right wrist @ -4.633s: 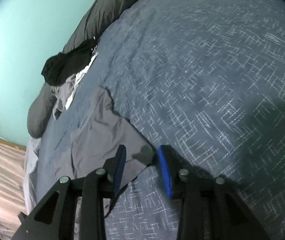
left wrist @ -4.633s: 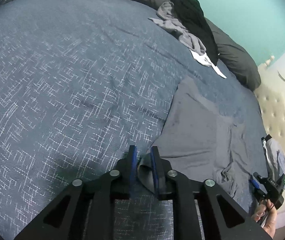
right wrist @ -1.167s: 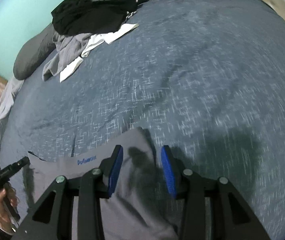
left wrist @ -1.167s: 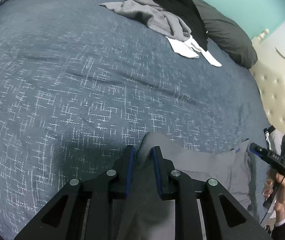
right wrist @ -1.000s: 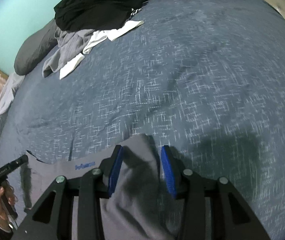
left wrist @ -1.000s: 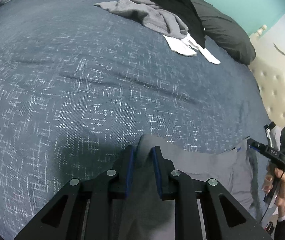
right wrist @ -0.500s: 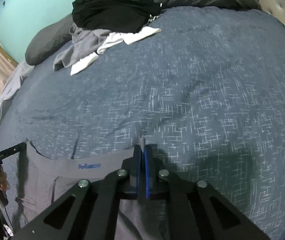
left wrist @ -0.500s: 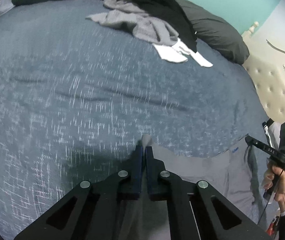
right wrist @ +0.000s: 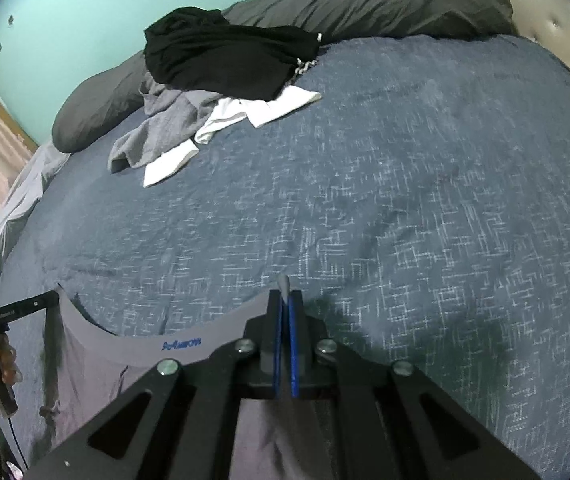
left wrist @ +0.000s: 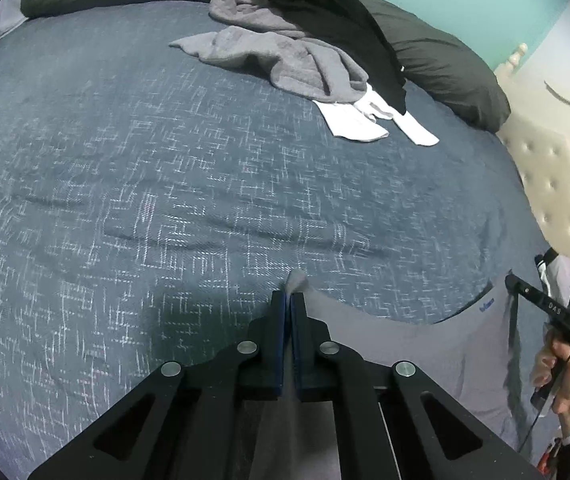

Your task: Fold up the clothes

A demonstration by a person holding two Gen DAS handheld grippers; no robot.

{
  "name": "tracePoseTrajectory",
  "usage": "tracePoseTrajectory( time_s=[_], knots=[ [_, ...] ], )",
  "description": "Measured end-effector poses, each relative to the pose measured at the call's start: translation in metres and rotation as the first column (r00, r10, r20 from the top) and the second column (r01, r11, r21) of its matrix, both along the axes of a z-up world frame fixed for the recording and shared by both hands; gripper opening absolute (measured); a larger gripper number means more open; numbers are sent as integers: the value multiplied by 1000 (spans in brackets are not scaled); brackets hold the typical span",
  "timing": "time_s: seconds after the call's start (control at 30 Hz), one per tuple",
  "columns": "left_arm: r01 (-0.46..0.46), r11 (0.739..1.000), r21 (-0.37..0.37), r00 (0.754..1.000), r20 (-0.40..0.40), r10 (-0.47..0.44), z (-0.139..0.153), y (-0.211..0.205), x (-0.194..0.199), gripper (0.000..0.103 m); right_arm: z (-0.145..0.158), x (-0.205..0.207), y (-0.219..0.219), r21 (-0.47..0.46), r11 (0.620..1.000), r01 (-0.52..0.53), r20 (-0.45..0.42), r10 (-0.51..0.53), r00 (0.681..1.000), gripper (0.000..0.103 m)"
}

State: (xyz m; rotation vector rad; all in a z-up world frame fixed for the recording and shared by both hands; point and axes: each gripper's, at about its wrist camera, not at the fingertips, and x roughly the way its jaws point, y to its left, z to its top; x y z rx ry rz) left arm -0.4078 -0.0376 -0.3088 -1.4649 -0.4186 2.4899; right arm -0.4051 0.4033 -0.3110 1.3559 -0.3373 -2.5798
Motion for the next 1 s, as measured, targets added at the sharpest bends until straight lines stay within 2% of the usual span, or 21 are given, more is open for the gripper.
tracePoseTrajectory(
  time_s=[0.27,0.43,0.47,0.5,0.6,0.7,0.87,1.0],
  knots=[
    [24,1000,10,999,41,-24,-17,1,-7,3,-22,-9,3,-33,999,20,52,-18,998,3],
    [21,998,59,998,53,-24,-22,-6,-6,5,-24,-9,12,-58,997,58,69,-54,996,7],
    [11,997,77,998,54,-16,-22,-9,-5,7,-23,-8,15,-64,995,70,69,-66,995,17],
    [-3,996,87,998,55,-2,-21,-12,-4,10,-21,-7,18,-70,994,82,70,-78,995,35],
    [-18,995,97,999,49,13,-14,-21,3,16,-15,-2,29,-96,988,120,69,-114,991,39],
    [-18,996,91,999,32,15,-2,-31,15,21,-4,16,45,-151,976,154,62,-146,987,39],
    [-20,996,87,1000,23,18,10,-50,57,28,3,66,67,-242,950,195,73,-183,980,39],
    [-45,994,95,999,20,44,11,-61,97,31,-4,112,76,-253,939,234,101,-215,971,40]
  ],
)
